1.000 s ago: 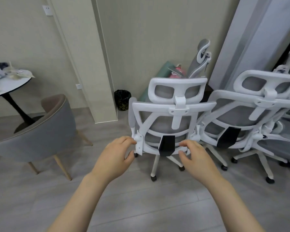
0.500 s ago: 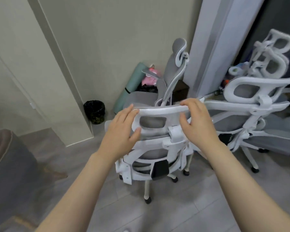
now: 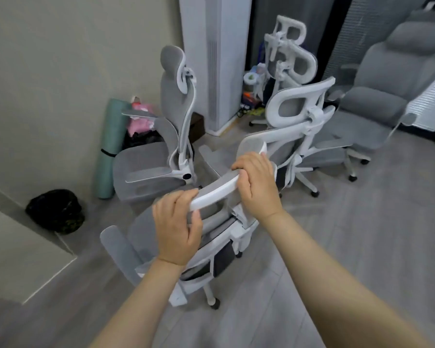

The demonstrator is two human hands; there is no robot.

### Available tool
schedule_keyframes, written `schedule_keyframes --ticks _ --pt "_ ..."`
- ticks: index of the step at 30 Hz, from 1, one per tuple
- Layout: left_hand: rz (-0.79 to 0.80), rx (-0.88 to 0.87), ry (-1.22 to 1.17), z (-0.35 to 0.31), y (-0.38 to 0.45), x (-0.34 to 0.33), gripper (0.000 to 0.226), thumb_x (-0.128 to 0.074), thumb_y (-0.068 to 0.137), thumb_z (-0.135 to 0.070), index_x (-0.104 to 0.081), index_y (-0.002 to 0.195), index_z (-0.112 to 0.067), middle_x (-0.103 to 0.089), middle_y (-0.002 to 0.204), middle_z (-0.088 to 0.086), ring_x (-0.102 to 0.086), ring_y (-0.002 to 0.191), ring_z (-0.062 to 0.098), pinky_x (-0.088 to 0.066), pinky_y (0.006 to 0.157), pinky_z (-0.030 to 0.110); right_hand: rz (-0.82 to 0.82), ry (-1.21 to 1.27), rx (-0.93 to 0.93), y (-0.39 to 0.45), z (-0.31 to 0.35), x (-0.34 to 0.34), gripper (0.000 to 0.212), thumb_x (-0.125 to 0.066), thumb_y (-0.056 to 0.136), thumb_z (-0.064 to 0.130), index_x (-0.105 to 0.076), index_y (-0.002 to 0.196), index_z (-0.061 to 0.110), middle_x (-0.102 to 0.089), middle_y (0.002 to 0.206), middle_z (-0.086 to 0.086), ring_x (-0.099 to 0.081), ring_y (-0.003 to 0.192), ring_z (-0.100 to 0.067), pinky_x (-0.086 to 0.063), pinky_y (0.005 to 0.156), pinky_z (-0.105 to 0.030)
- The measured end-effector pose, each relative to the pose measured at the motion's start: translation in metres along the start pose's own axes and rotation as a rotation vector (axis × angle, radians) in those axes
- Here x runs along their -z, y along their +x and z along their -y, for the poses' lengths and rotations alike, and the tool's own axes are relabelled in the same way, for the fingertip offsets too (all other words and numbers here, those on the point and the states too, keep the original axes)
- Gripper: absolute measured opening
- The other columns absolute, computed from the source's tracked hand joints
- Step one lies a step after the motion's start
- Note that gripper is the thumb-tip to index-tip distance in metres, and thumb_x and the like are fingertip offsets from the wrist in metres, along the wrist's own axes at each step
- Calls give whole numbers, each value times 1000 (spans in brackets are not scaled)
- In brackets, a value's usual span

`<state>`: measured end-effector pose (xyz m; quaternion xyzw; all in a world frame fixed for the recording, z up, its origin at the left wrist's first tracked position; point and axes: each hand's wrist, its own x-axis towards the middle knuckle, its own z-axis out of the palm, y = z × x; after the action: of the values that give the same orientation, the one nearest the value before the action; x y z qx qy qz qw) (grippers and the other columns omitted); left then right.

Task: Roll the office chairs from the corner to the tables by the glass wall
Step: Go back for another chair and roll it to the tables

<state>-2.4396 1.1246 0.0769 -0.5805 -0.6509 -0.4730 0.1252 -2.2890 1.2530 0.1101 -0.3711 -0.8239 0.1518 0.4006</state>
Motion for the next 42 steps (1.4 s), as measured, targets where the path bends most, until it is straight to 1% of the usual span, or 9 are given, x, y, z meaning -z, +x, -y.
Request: schedule_keyframes --ticks 5,9,14,17,24,29,34,37,42 --pt "16 -41 -54 -4 -8 5 36 -40 90 -22 -55 121 -12 -56 114 3 -48 103 21 -26 97 21 -21 -45 -44 -12 9 7 31 -29 91 16 -60 92 15 -54 96 7 -48 110 -12 -25 114 -48" --pt "79 -15 -85 -11 -16 12 37 -37 92 -24 -56 122 -14 -59 114 5 -50 105 23 -28 97 25 -1 -81 -77 -29 16 20 32 -29 91 19 -61 94 16 -56 98 8 -48 112 -10 -31 109 -51" --pt "89 38 -160 -25 -31 29 37 -36 92 -22 -59 119 -12 -59 114 3 -50 108 21 -26 103 23 -6 -114 -108 -59 31 34 35 -28 93 24 -61 98 19 -58 103 10 -46 115 -8 -23 114 -46" --pt "43 83 -213 -41 -43 38 34 -36 92 -21 -62 113 -11 -57 110 -5 -49 107 15 -26 102 21 9 -153 -105 -81 41 46 35 -27 96 27 -61 100 20 -58 104 11 -46 115 -8 -24 113 -45" --pt "-59 125 -287 -70 -79 59 31 -35 91 -20 -62 103 -10 -52 105 -9 -48 101 15 -37 94 41 10 -266 -70 -144 65 76 33 -30 99 33 -61 106 24 -58 110 12 -46 117 -11 -21 112 -39" --pt "-85 100 -285 -106 -118 73 32 -33 91 -20 -60 98 -7 -52 103 -5 -50 100 26 -35 93 39 -6 -310 -77 -198 81 111 33 -30 98 32 -60 107 24 -58 110 12 -47 115 -13 -21 110 -37" --pt "-67 84 -282 -146 -158 82 35 -32 93 -22 -61 101 -4 -57 100 11 -50 99 30 -36 91 44 -56 -293 -130 -253 92 148 34 -28 98 32 -60 107 24 -57 110 12 -46 117 -12 -17 113 -36" --pt "-30 56 -299 -172 -182 85 36 -32 93 -23 -61 101 -4 -57 100 13 -49 99 29 -37 90 43 -113 -273 -179 -287 96 168 33 -29 96 30 -60 105 24 -56 108 13 -46 118 -10 -16 116 -38" --pt "46 -6 -348 -217 -220 93 32 -34 91 -23 -60 104 -8 -55 101 10 -47 100 24 -33 89 36 -165 -281 -241 -343 101 208 31 -29 96 28 -58 104 23 -55 109 13 -45 119 -10 -15 118 -43"
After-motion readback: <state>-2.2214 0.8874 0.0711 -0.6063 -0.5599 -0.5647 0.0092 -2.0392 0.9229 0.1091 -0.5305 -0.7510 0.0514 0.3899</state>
